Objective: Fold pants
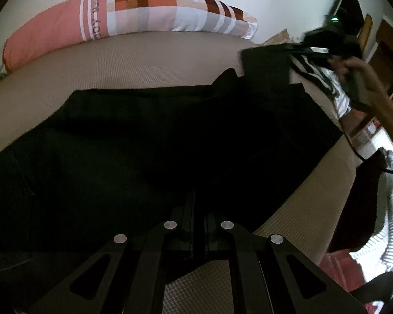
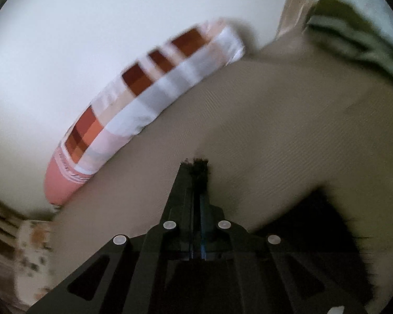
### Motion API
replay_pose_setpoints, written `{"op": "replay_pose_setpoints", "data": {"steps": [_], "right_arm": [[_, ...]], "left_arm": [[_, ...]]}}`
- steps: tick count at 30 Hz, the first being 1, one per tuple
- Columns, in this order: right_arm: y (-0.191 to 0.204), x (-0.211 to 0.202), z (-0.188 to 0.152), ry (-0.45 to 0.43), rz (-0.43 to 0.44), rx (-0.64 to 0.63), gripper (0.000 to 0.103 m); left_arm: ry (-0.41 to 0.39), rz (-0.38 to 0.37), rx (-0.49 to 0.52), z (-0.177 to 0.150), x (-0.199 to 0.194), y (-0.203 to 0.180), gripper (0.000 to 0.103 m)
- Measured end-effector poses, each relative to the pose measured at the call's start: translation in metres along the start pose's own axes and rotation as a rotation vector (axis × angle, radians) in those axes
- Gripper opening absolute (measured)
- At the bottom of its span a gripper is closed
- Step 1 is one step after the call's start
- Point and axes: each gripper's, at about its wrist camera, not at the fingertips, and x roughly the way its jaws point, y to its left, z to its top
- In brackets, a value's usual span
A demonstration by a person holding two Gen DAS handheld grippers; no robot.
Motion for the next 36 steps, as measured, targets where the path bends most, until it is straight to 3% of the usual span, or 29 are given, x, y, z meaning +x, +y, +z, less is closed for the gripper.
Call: {"op": "replay_pose_setpoints", "data": {"steps": [5,7,10,13,19,28,29,30,31,32,33,36], "right_arm": [[-0.054,-0.062,-0.034,-0.052,-0.155,0.021,0.003],[-0.08,-0.071,-0.055,-0.044,-0.229,0.05,0.003],[-0.111,-0.069,-0.079,-0.013,-0.275,0.109,0.003],[-0.134,-0.062,-0.099,0.015,-0.29,0.159,0.002],[-0.136,-0.07,-0.113,0.0,-0.306,0.148,0.002],[-0.143,-0.061,-0.118,0.028,-0.329,0.165,0.006],[-0.143,-0.061,-0.116,0.036,-0.334,0.163,0.011],[-0.142,-0.062,-0.115,0.041,-0.344,0.165,0.017],[-0.142,-0.064,-0.114,0.047,-0.366,0.17,0.033],[-0.141,-0.069,-0.112,0.047,-0.393,0.173,0.039],[-0.14,-0.074,-0.111,0.034,-0.403,0.172,0.039],[-0.125,-0.093,-0.103,-0.029,-0.424,0.125,0.039]], "left_arm": [[-0.005,0.032,0.122,-0.002,0.003,-0.024,0.007],[-0.004,0.053,0.189,-0.004,0.006,-0.038,0.008],[0.008,0.086,0.273,-0.006,0.015,-0.052,0.008],[0.034,0.087,0.306,-0.009,0.021,-0.053,0.008],[0.035,0.07,0.37,-0.016,0.015,-0.055,0.008],[0.063,0.051,0.359,-0.018,0.019,-0.054,0.011],[0.069,0.036,0.339,-0.016,0.016,-0.052,0.017],[0.075,0.024,0.319,-0.015,0.014,-0.05,0.029],[0.084,0.0,0.288,-0.013,0.01,-0.047,0.036],[0.082,-0.031,0.264,-0.01,0.004,-0.042,0.049],[0.071,-0.06,0.246,-0.009,-0.003,-0.038,0.058],[0.015,-0.138,0.172,-0.006,-0.033,-0.015,0.064]]}}
